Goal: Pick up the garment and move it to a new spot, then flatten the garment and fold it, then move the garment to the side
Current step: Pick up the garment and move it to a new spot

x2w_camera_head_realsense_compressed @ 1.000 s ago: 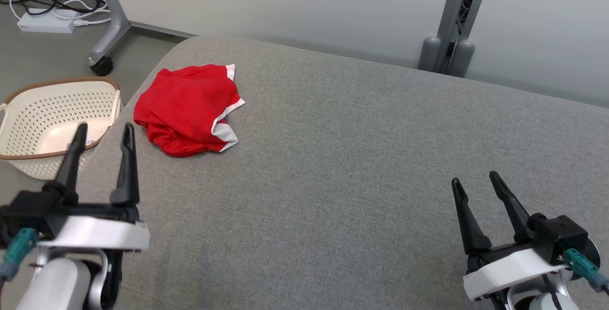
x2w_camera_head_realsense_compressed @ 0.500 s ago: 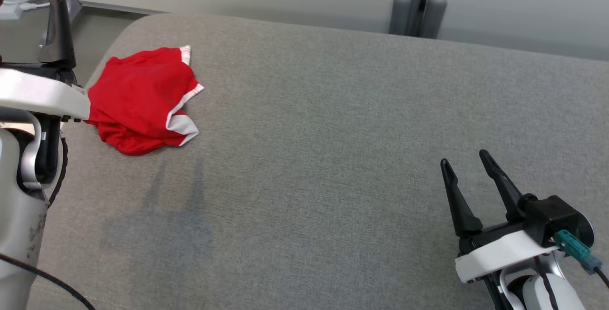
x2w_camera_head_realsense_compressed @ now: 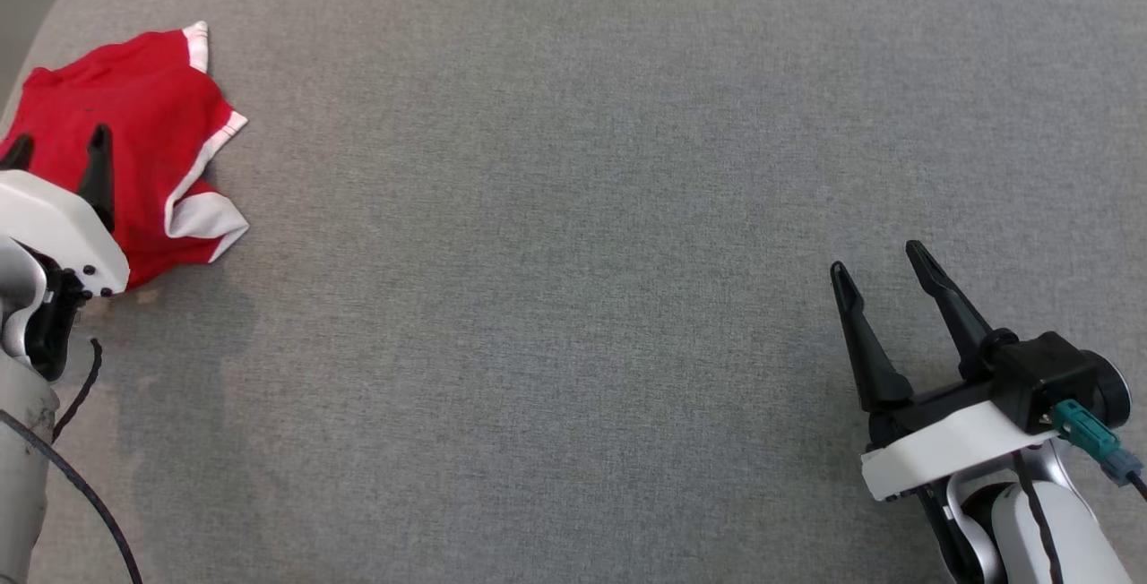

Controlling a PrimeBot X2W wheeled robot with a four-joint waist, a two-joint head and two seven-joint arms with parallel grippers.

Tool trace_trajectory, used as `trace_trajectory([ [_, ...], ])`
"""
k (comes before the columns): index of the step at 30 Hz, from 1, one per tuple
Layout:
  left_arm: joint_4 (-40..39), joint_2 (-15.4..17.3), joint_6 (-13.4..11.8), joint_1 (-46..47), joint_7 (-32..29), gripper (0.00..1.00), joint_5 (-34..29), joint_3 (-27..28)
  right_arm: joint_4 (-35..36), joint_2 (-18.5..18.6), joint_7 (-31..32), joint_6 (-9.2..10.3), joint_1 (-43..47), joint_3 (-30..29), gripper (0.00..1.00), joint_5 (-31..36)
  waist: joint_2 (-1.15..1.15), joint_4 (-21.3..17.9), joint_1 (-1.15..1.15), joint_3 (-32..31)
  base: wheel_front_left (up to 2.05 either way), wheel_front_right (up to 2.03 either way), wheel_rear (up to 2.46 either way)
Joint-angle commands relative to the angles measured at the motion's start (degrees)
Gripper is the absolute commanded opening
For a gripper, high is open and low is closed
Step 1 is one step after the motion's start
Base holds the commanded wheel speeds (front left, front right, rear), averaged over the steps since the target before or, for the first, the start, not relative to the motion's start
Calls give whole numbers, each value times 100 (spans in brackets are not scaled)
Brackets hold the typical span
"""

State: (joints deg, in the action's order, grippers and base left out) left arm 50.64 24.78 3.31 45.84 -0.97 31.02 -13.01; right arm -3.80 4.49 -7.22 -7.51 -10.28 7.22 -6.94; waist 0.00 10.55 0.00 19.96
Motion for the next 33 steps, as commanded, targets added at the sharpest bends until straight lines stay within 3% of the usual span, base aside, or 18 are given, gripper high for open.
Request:
trace_trajectory([
  [1,222,-14,63,161,-27,100,61,-10,34,67,-8,3,-78,-16,100,4,0,-105,0,169,0,0,0],
  [7,1177,-125,221,365,-250,100,217,-54,5,92,-28,3,-220,120,100,-48,0,-229,0,340,0,0,0],
  [8,1307,-94,236,399,-259,80,235,-43,3,93,-36,3,-240,126,100,-60,0,-254,0,359,0,0,0],
  [9,1420,-59,246,451,-265,47,236,-47,-8,94,-46,3,-252,129,100,-66,0,-278,0,375,0,0,0],
  [11,1609,-41,257,519,-253,0,180,-101,-22,87,-60,3,-281,108,100,-81,0,-308,0,395,0,0,0],
  [14,1742,8,251,656,10,0,160,-114,-32,109,-75,3,-310,28,100,-90,0,-325,0,396,0,0,0],
  [20,1547,91,49,987,1193,0,29,-84,-68,83,-133,3,-239,-130,100,-64,0,-301,0,176,0,0,0],
  [25,1264,152,-38,1078,1547,0,-23,-16,-133,24,-211,3,-157,-219,100,-89,0,-321,0,-118,0,0,0],
  [28,786,165,-108,917,1616,0,-95,65,-187,-11,-263,3,-67,-252,100,-119,0,-363,0,-347,0,0,0],
  [33,-762,71,-367,102,1618,0,-291,358,-249,-92,-344,3,83,-320,100,-163,0,-458,0,-689,0,0,0],
])
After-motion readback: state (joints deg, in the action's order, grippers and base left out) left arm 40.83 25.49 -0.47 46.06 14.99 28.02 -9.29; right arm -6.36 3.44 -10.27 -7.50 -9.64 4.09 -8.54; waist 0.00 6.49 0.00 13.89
